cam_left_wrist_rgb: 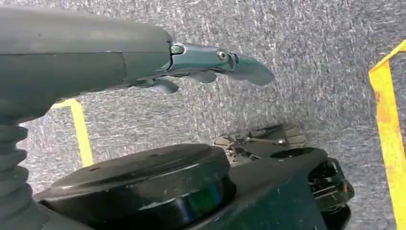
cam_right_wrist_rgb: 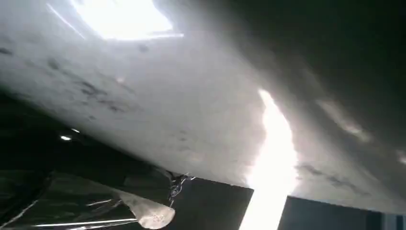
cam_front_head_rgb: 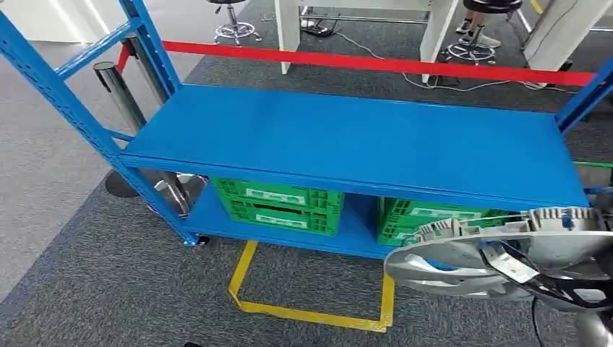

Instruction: Take the parts from the cabinet and place them on the table.

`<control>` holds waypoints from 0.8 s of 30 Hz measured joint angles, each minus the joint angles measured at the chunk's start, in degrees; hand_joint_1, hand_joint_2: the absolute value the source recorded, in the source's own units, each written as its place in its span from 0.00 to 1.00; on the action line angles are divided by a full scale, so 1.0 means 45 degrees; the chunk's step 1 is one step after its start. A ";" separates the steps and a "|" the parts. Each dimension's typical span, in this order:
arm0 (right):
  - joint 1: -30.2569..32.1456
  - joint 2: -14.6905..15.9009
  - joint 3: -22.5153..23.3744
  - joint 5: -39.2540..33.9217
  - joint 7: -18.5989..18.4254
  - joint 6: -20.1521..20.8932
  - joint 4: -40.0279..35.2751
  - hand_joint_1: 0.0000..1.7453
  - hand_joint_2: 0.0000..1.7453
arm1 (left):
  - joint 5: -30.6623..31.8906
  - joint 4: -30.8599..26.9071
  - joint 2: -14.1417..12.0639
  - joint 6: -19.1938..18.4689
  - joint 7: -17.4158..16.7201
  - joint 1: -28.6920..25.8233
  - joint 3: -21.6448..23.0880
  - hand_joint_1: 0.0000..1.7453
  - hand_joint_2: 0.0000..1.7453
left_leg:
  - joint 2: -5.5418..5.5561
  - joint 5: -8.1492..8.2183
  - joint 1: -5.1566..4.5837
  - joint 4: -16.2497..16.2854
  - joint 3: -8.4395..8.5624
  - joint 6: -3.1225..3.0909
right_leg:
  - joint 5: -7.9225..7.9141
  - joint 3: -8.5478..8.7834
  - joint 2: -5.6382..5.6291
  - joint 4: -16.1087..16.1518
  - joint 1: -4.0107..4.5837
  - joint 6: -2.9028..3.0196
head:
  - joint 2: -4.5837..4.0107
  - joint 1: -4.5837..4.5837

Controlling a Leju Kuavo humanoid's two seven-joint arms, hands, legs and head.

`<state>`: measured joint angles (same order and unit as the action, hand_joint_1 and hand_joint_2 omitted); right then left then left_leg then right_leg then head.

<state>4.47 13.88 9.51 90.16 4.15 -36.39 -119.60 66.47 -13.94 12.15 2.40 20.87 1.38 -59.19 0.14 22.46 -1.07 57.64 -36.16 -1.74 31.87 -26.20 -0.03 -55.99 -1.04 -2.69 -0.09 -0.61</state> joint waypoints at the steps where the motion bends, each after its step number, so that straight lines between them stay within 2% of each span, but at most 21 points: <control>1: 0.0008 0.0000 -0.0005 0.0005 -0.0005 0.0005 0.0030 1.00 1.00 | 0.0000 0.0000 0.0005 0.0000 0.0000 0.0006 -0.0010 0.00 1.00 | 0.0002 -0.0172 0.0025 -0.0009 -0.0034 0.0081 | -0.0073 -0.0220 0.0005 -0.0069 0.0053 0.0094 | 0.0000 0.0014; 2: 0.0012 0.0000 -0.0005 0.0005 -0.0005 0.0005 0.0029 1.00 1.00 | 0.0000 0.0000 0.0000 0.0000 0.0000 -0.0001 -0.0015 0.00 1.00 | 0.0010 -0.0205 0.0021 -0.0005 -0.0043 0.0127 | -0.0111 -0.0278 0.0007 -0.0067 0.0043 0.0155 | 0.0000 0.0010; 3: 0.0008 0.0000 -0.0034 0.0005 -0.0083 0.0072 0.0054 1.00 1.00 | -0.0005 0.0000 -0.0015 0.0000 0.0000 -0.0015 -0.0073 0.00 1.00 | 0.0008 0.0839 0.0086 0.0651 -0.0315 0.0350 | -0.0418 -0.0564 0.0121 -0.0033 -0.0024 0.0514 | 0.0000 -0.0019; 4: 0.0070 0.0418 -0.0394 0.0010 -0.1745 0.1001 0.0122 1.00 1.00 | 0.0054 -0.0005 0.0005 -0.0039 -0.0024 0.0049 -0.0097 0.00 1.00 | 0.0007 0.2534 0.0165 0.3922 -0.0557 0.0453 | -0.1129 -0.1327 0.0178 -0.0108 0.0024 0.0543 | 0.0000 -0.0034; 5: 0.0138 0.0671 -0.0607 0.0010 -0.2269 0.1210 0.0146 1.00 1.00 | 0.0117 -0.0034 0.0039 -0.0039 -0.0097 0.0020 -0.0102 0.00 1.00 | 0.0007 0.1588 0.0165 0.2075 0.0877 0.0316 | -0.1398 -0.1755 0.0173 -0.0206 0.0055 0.0493 | 0.0000 -0.0039; 6: 0.0173 0.0810 -0.0689 0.0010 -0.2497 0.1287 0.0146 1.00 1.00 | 0.0141 -0.0063 0.0039 -0.0039 -0.0121 0.0013 -0.0111 0.00 1.00 | 0.0009 0.1475 0.0154 0.0846 0.1714 0.0209 | -0.1494 -0.1865 0.0179 -0.0245 0.0058 0.0441 | 0.0000 -0.0029; 7: 0.0198 0.0918 -0.0768 0.0010 -0.2726 0.1336 0.0151 1.00 1.00 | 0.0160 -0.0102 0.0039 -0.0039 -0.0170 0.0024 -0.0121 0.00 1.00 | 0.0011 0.1854 0.0099 -0.0074 0.2244 0.0121 | -0.1582 -0.1970 0.0197 -0.0269 0.0111 0.0360 | 0.0000 -0.0034; 9: 0.0207 0.1137 -0.0933 0.0005 -0.3056 0.1433 0.0166 1.00 1.00 | 0.0175 -0.0131 0.0063 -0.0039 -0.0189 0.0025 -0.0175 0.00 1.00 | 0.0018 0.1847 0.0040 -0.0365 0.2185 0.0086 | -0.1829 -0.2063 0.0258 -0.0246 0.0060 0.0199 | 0.0000 -0.0019; 11: 0.0283 0.1355 -0.1083 -0.0078 -0.3289 0.1520 0.0224 1.00 1.00 | 0.0238 -0.0180 0.0078 -0.0019 -0.0214 -0.0069 -0.0214 0.00 1.00 | 0.0010 0.1572 -0.0007 -0.0430 0.2026 -0.0087 | -0.2097 -0.2149 0.0266 -0.0172 0.0019 0.0004 | 0.0000 -0.0010; 12: 0.0354 0.1438 -0.1141 -0.0126 -0.3371 0.1544 0.0258 1.00 1.00 | 0.0267 -0.0209 0.0111 0.0015 -0.0214 -0.0077 -0.0238 0.00 1.00 | -0.0050 0.1386 0.0057 -0.0492 0.1911 -0.0158 | -0.1767 -0.2250 0.0182 -0.0314 -0.0048 -0.0018 | 0.0000 -0.0045; 13: 0.0382 0.1510 -0.1185 -0.0136 -0.3409 0.1569 0.0287 1.00 1.00 | 0.0301 -0.0233 0.0116 0.0058 -0.0223 -0.0088 -0.0272 0.00 1.00 | -0.0050 0.1246 0.0062 -0.0492 0.1719 -0.0235 | -0.1074 -0.2479 0.0146 -0.0677 -0.0029 -0.0055 | 0.0000 -0.0005; 14: 0.0396 0.1545 -0.1224 -0.0141 -0.3429 0.1583 0.0321 1.00 1.00 | 0.0321 -0.0258 0.0116 0.0102 -0.0223 -0.0087 -0.0286 0.00 1.00 | -0.0065 0.1099 0.0062 -0.0488 0.1573 -0.0331 | -0.0251 -0.2703 0.0113 -0.1440 -0.0037 -0.0085 | 0.0000 0.0024; 15: 0.0417 0.1564 -0.1273 -0.0150 -0.3463 0.1579 0.0360 1.00 1.00 | 0.0394 -0.0287 0.0131 0.0170 -0.0223 -0.0085 -0.0287 0.00 1.00 | -0.0068 0.0933 0.0051 -0.0485 0.1358 -0.0336 | 0.0484 -0.2926 0.0090 -0.2456 -0.0037 -0.0106 | 0.0000 0.0034; 16: 0.0467 0.1564 -0.1316 -0.0160 -0.3492 0.1569 0.0404 1.00 1.00 | 0.0462 -0.0311 0.0141 0.0224 -0.0223 -0.0090 -0.0287 0.00 1.00 | -0.0069 0.0743 0.0039 -0.0463 0.1093 -0.0341 | 0.0919 -0.3132 0.0071 -0.3492 -0.0035 -0.0135 | 0.0000 0.0024; 17: 0.0541 0.1569 -0.1365 -0.0164 -0.3512 0.1554 0.0452 1.00 1.00 | 0.0535 -0.0326 0.0141 0.0272 -0.0223 -0.0097 -0.0287 0.00 1.00 | -0.0069 0.0581 0.0036 -0.0445 0.0861 -0.0330 | 0.0907 -0.3160 0.0060 -0.4066 -0.0035 -0.0140 | 0.0000 0.0034; 19: 0.0636 0.1569 -0.1452 -0.0170 -0.3516 0.1540 0.0540 1.00 1.00 | 0.0593 -0.0355 0.0141 0.0325 -0.0228 -0.0144 -0.0287 0.00 1.00 | -0.0070 0.0276 0.0039 -0.0371 0.0387 -0.0281 | -0.0010 -0.2480 0.0061 -0.3729 -0.0039 -0.0154 | 0.0000 0.0029; 20: 0.0634 0.1569 -0.1477 -0.0170 -0.3516 0.1535 0.0564 1.00 1.00 | 0.0607 -0.0364 0.0145 0.0335 -0.0228 -0.0165 -0.0287 0.00 1.00 | -0.0069 0.0154 0.0048 -0.0302 0.0162 -0.0241 | -0.0458 -0.1819 0.0063 -0.2943 -0.0045 -0.0154 | 0.0000 0.0029; 21: 0.0632 0.1574 -0.1486 -0.0170 -0.3521 0.1530 0.0573 1.00 1.00 | 0.0607 -0.0374 0.0150 0.0345 -0.0228 -0.0166 -0.0291 0.00 1.00 | -0.0064 0.0038 0.0051 -0.0205 -0.0043 -0.0186 | -0.0564 -0.0913 0.0065 -0.1768 -0.0050 -0.0147 | 0.0000 0.0024; 22: 0.0610 0.1583 -0.1486 -0.0174 -0.3521 0.1525 0.0573 1.00 1.00 | 0.0607 -0.0418 0.0155 0.0355 -0.0228 -0.0180 -0.0291 0.00 1.00 | -0.0050 -0.0044 0.0002 -0.0104 -0.0178 -0.0102 | 0.0003 0.0095 0.0065 -0.0425 -0.0011 -0.0123 | 0.0000 0.0044; 23: 0.0621 0.1588 -0.1496 -0.0175 -0.3521 0.1520 0.0569 1.00 1.00 | 0.0607 -0.0427 0.0175 0.0359 -0.0228 -0.0178 -0.0291 0.00 1.00 | -0.0050 -0.0136 -0.0030 0.0008 -0.0261 -0.0051 | 0.0238 0.0518 0.0027 0.0340 -0.0006 -0.0027 | 0.0000 0.0024; 24: 0.0647 0.1588 -0.1501 -0.0185 -0.3541 0.1511 0.0588 1.00 1.00 | 0.0607 -0.0447 0.0165 0.0364 -0.0228 -0.0185 -0.0296 0.00 1.00 | -0.0054 -0.0290 -0.0028 0.0008 -0.0284 0.0014 | 0.0228 0.0214 0.0037 0.0219 0.0028 0.0027 | 0.0000 0.0025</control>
<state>7.38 21.03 2.75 89.33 -11.78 -29.59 -116.96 69.20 -15.96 12.90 4.04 19.85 0.55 -60.52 -0.10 21.15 -1.20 57.67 -37.44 -1.67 32.90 -25.23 0.14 -55.00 -0.91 -2.57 -0.09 -0.50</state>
